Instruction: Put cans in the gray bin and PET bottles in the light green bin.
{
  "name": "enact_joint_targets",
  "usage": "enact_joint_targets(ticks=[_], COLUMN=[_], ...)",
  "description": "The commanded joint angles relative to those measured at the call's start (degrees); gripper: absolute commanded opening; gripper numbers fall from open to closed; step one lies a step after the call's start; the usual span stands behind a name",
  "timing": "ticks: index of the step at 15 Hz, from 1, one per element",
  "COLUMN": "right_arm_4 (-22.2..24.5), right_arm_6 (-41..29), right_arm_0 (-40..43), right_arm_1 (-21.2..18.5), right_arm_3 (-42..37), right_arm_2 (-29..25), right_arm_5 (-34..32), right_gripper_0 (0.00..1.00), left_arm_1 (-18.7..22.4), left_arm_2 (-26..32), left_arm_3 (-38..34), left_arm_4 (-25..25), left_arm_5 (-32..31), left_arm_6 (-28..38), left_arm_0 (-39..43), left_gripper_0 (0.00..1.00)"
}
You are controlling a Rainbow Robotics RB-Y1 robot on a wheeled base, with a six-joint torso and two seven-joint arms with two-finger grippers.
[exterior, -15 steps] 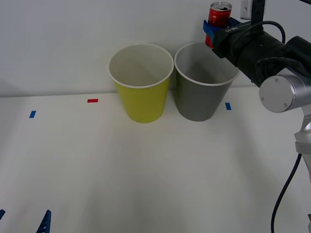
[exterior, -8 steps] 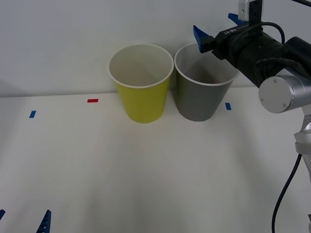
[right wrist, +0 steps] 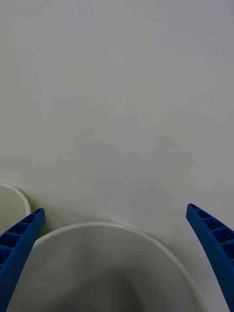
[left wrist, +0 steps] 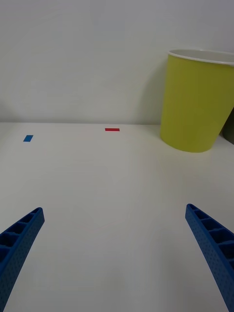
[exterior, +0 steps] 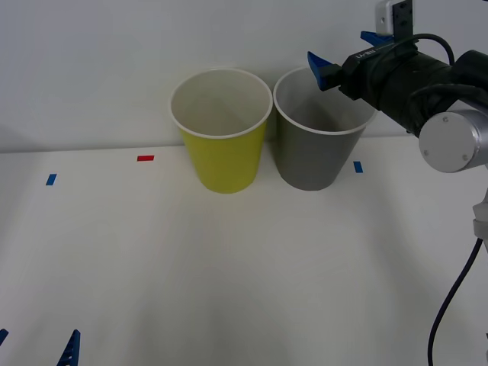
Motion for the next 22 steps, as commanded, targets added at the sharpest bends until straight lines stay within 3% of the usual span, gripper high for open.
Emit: enact_joint_targets(ticks=[1, 5, 9, 13, 17, 20, 22], right_arm_4=[-0.86, -0.51, 2.13, 5.9, 9.07, 15.66, 16.19], right_arm_6=[-4.81, -14.75, -23.54, -27.75, -28.37, -29.25, -29.69], right_arm_0=[4.09, 11.04, 23.17, 33.54, 38.55, 44.0, 46.99], right_arm_1=[0.1, -2.45, -6.23, -7.99, -7.9, -6.41, -6.49], right_arm_3=[-10.12, -22.96, -33.94, -37.99, -40.09, -37.9, -32.54], right_arm_2=[-4.14, -7.22, -8.71, -8.71, -8.36, -4.58, -2.47], right_arm_5=[7.44, 15.44, 15.35, 11.31, 11.13, -0.38, -12.42], right_gripper_0=[0.98, 0.99, 0.98, 0.99, 0.98, 0.99, 0.99], left_arm_1=[0.0, 0.0, 0.0, 0.0, 0.0, 0.0, 0.0], left_arm_2=[0.0, 0.0, 0.0, 0.0, 0.0, 0.0, 0.0], left_arm_3=[0.0, 0.0, 0.0, 0.0, 0.0, 0.0, 0.0], left_arm_4=[0.0, 0.0, 0.0, 0.0, 0.0, 0.0, 0.0], left_arm_5=[0.0, 0.0, 0.0, 0.0, 0.0, 0.0, 0.0], left_arm_6=[0.0, 0.0, 0.0, 0.0, 0.0, 0.0, 0.0], left_arm_0=[0.0, 0.0, 0.0, 0.0, 0.0, 0.0, 0.0], left_gripper_0=[1.0, 1.0, 1.0, 1.0, 1.0, 1.0, 1.0])
